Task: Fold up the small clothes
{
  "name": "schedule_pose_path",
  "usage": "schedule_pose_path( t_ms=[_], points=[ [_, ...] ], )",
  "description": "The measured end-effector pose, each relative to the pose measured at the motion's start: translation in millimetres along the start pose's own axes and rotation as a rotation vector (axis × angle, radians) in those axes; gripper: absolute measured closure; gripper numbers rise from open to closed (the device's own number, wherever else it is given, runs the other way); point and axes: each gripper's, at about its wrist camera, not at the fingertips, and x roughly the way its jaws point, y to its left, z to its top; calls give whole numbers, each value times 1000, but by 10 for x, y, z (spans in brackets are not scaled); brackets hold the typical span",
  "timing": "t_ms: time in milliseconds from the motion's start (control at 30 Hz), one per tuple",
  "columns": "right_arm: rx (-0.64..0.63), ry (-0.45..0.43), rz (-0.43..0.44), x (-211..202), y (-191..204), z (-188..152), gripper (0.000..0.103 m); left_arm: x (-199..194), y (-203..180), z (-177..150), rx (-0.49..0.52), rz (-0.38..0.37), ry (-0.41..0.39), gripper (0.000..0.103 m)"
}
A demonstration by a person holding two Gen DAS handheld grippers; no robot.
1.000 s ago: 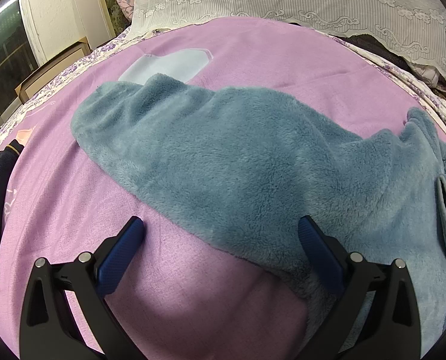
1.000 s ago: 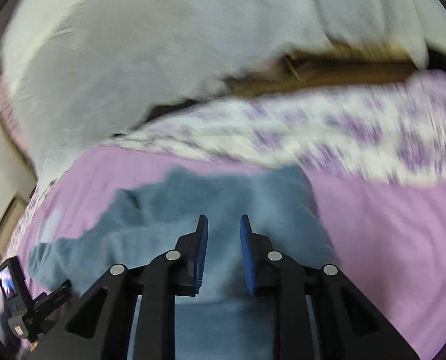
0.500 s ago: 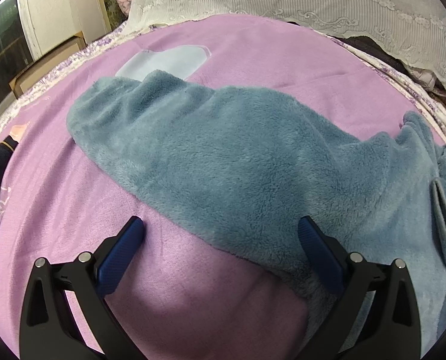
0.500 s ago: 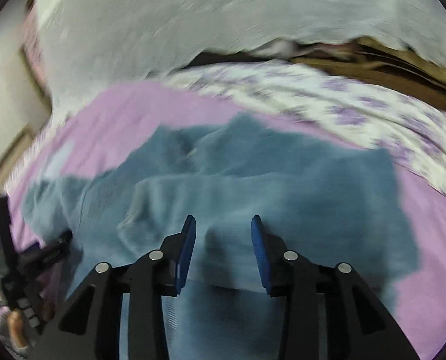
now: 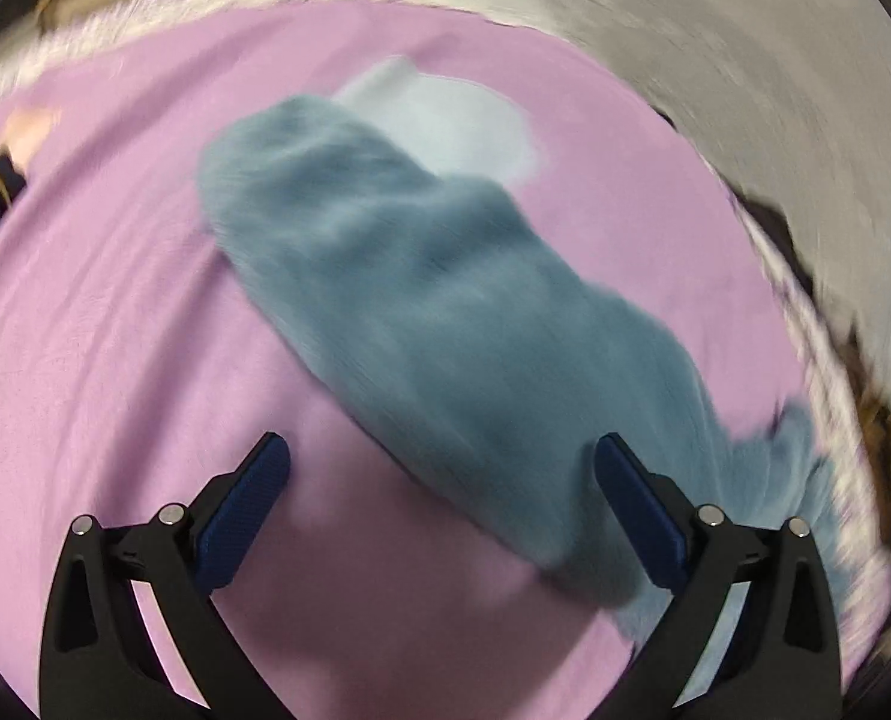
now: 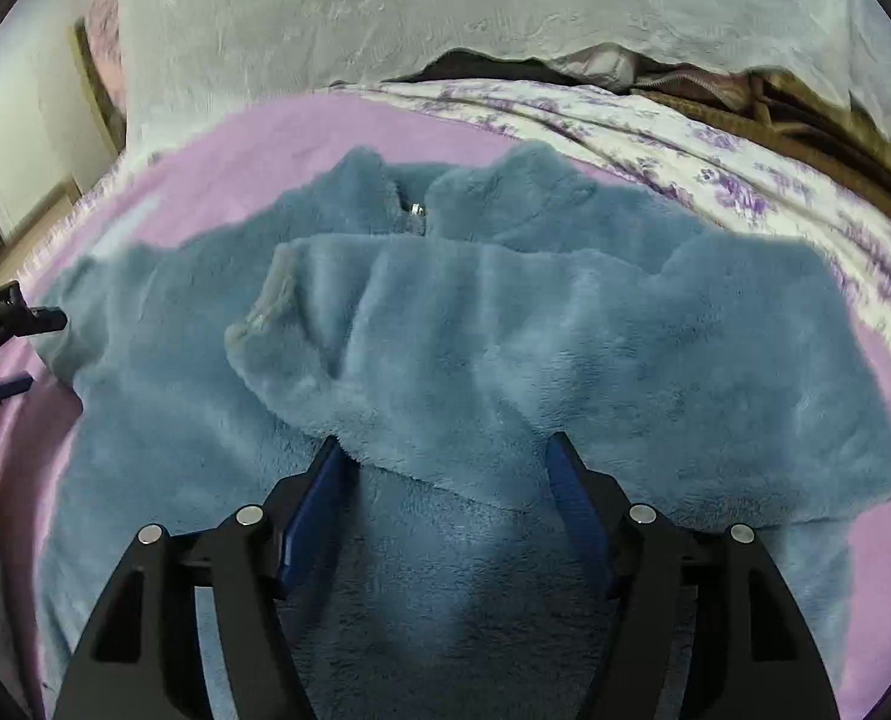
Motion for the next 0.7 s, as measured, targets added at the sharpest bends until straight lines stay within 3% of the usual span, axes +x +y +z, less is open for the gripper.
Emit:
schedule_pose_path(
  t_ms=[67,200,267,333,400,433,600,700],
  points=[
    [11,-59,5,-219,-26,-6,35,101,213,223,-58,-78,33,4],
    [-13,-169,-19,-619,-169,-182,35,257,637,626,-174,-252,24,4],
    [10,-225,-37,-758,-325,-311,35,318,723,712,-188,-300,30,4],
    [116,-274,-16,-835,-585,-424,40,368,788,797,-188,-332,24,4],
    [218,-280,16,-839,-772,-427,55,389,844,810,-228,-366,19,7],
    [260,-275,31,-817,-858,-414,57,390,869,808,-240,-370,16,10],
    [419,-224,82,-640,-1170,-447,58,457,1002,845,-281,-308,4,77],
    [441,-262,86,-760,-1170,-461,57,502,1135,845,-322,-339,16,86]
  ],
)
